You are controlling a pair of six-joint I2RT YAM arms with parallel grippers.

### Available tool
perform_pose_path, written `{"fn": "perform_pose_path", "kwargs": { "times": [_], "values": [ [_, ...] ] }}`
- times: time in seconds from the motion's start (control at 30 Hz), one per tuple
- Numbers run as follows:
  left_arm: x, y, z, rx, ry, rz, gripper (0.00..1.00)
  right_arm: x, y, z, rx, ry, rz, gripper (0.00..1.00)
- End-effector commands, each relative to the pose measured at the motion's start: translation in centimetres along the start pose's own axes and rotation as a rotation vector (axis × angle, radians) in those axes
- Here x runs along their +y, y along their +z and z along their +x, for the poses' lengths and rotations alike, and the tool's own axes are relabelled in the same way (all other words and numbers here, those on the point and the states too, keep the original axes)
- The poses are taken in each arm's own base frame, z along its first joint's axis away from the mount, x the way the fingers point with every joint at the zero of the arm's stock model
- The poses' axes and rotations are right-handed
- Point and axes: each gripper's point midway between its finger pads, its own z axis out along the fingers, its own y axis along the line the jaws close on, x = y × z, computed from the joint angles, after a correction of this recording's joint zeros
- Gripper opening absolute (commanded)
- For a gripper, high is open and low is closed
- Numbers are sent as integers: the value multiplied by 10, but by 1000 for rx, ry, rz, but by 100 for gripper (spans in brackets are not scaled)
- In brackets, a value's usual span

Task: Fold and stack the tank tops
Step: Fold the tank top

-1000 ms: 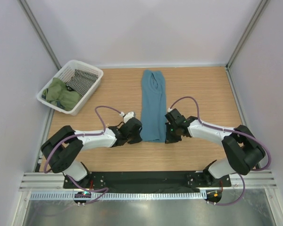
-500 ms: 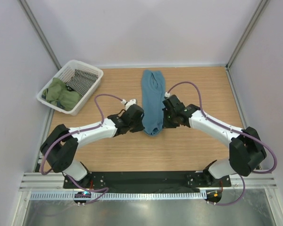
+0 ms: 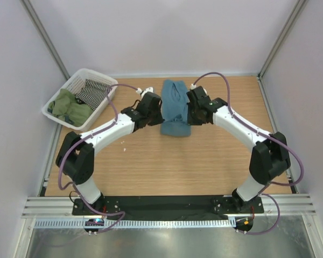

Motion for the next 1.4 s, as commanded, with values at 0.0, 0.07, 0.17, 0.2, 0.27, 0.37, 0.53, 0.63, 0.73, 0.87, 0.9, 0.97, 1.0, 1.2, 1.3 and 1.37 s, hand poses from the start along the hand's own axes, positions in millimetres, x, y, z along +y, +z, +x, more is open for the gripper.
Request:
{"fn": "perform_pose_path", "kwargs": {
  "times": [0.0,0.07,0.17,0.2,0.27,0.37,0.53,0.63,0.73,0.87,0.9,0.97,1.0,1.2,1.3,1.37],
  "values": [
    [-4,10,-38,-60,55,-13,0,-16,9,-43,-40,16,34,1],
    [-7,23,-51,-72,76,-18,0,-25,20,-56,-36,35,53,1],
    [-5,40,-71,-89,72,-29,0,-24,39,-73,-16,41,41,1],
    [-11,43,-81,-102,69,-11,0,-25,49,-82,-11,51,39,1],
    [-6,56,-85,-93,60,-18,0,-26,55,-88,-2,56,35,1],
    [-7,69,-95,-91,55,2,0,-23,66,-101,-12,59,33,1],
    [-20,81,-106,-78,81,68,0,-17,75,-116,-14,59,22,1],
    [-28,83,-110,-81,109,102,0,-14,76,-125,-31,58,14,1],
    [-34,84,-116,-100,117,122,0,-17,79,-130,-24,67,26,1],
    [-34,87,-122,-113,119,125,0,-20,84,-135,-18,74,30,1],
    [-33,90,-123,-117,114,125,0,-20,84,-139,-26,77,27,1],
    [-31,95,-122,-100,101,145,0,-21,88,-140,-26,77,30,2],
    [-30,98,-124,-107,96,149,0,-23,88,-146,-36,84,32,2],
    [-2,140,-122,-57,30,130,20,-33,120,-161,-54,118,18,10],
    [9,160,-132,-26,1,117,59,-35,138,-180,-133,111,6,63],
    [16,159,-138,-11,-14,121,64,-38,137,-184,-139,120,2,72]
  ]
}}
